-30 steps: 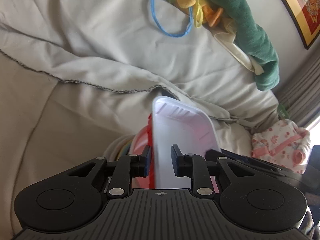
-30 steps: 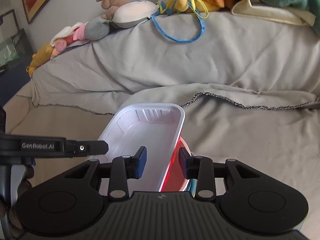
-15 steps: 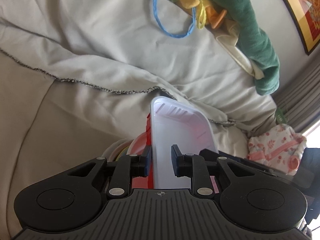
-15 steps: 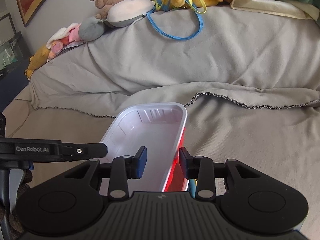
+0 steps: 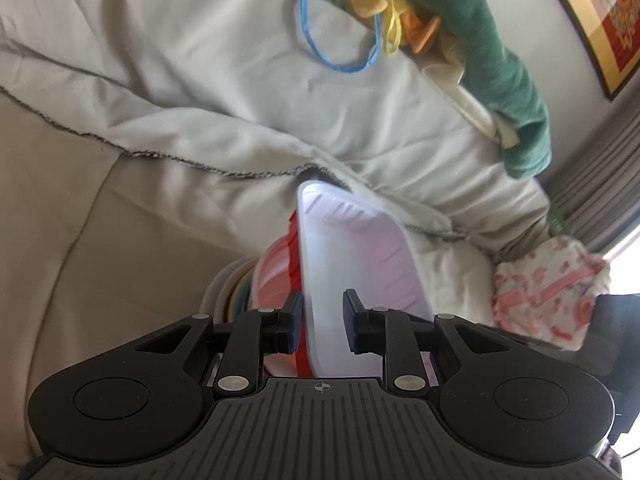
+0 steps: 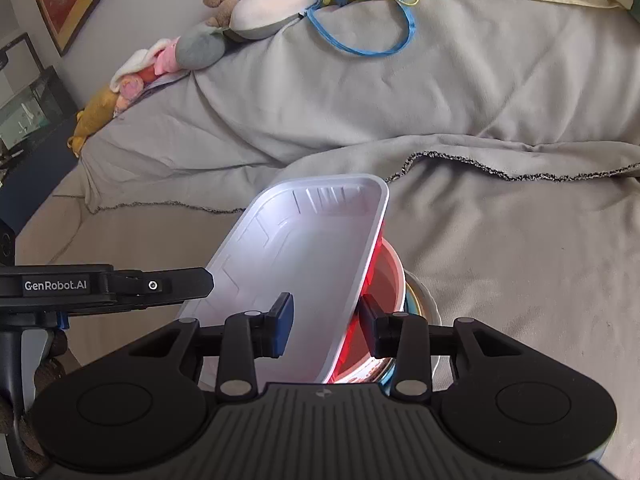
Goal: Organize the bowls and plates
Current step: 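Lower the tray onto the top bowl of the stack, then open both grippers and pull both tools back from the stack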
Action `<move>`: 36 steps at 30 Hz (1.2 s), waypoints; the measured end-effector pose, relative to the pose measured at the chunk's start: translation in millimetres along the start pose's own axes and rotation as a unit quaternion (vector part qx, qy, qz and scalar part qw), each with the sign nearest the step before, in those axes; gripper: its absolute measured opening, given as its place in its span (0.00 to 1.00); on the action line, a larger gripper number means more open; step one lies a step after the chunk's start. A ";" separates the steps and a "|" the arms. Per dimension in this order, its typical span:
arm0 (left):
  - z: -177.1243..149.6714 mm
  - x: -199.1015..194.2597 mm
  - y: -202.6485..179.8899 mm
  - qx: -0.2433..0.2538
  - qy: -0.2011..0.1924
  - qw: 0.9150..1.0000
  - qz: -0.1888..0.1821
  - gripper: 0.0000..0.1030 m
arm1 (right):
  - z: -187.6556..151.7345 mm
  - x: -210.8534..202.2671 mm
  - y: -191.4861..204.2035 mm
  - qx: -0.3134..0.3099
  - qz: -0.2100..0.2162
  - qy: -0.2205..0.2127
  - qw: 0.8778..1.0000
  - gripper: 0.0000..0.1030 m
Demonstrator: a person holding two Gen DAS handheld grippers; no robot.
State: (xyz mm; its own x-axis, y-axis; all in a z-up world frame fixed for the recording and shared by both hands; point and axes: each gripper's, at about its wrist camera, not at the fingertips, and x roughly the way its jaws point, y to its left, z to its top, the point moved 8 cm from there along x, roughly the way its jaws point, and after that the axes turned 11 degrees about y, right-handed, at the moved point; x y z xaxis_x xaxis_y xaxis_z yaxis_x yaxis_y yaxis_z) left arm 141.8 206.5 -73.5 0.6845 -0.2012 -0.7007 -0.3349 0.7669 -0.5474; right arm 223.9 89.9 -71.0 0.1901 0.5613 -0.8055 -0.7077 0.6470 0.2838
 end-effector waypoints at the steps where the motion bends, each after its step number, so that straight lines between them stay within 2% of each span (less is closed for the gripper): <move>1: -1.4 3.1 0.1 0.000 0.004 1.000 0.003 0.24 | -1.1 0.7 -0.2 -0.002 -0.005 0.001 1.000 0.36; 9: -6.6 5.6 0.1 0.005 0.003 1.000 0.010 0.24 | -8.6 3.6 -11.5 -0.012 -0.049 0.000 0.999 0.36; 18: -7.2 4.3 -2.3 0.006 0.003 1.000 0.014 0.24 | -13.2 -1.1 -12.1 -0.005 -0.046 -0.003 0.999 0.36; 24: -11.6 -9.8 -10.6 0.010 -0.008 1.000 0.027 0.24 | -14.9 -24.6 -5.4 -0.015 -0.047 -0.035 0.998 0.37; 27: -22.4 -25.9 -19.6 0.023 -0.030 0.998 0.042 0.24 | -21.6 -46.5 -0.7 -0.024 -0.051 -0.069 0.996 0.51; 29: -35.6 -36.9 -27.1 0.032 -0.046 0.997 0.049 0.24 | -30.2 -63.4 2.3 -0.031 -0.063 -0.103 0.992 0.69; 32: -65.5 -49.8 -41.9 0.070 -0.073 0.992 0.081 0.24 | -49.8 -89.4 3.4 -0.025 -0.087 -0.160 0.983 0.86; 34: -91.7 -54.1 -50.8 0.098 -0.082 0.986 0.110 0.23 | -68.0 -100.8 2.6 -0.024 -0.095 -0.162 0.982 0.90; 36: -116.6 -55.1 -58.7 0.112 -0.083 0.983 0.120 0.20 | -90.2 -102.9 1.3 -0.025 -0.086 -0.128 0.988 0.90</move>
State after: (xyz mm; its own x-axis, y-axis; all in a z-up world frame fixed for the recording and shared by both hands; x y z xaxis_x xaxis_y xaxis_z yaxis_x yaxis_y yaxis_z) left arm 48.2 101.4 -56.2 0.7049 0.0904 -0.7035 -0.3623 0.8985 -0.2477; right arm 142.1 -13.6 -34.6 0.4722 0.5619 -0.6792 -0.6818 0.7212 0.1226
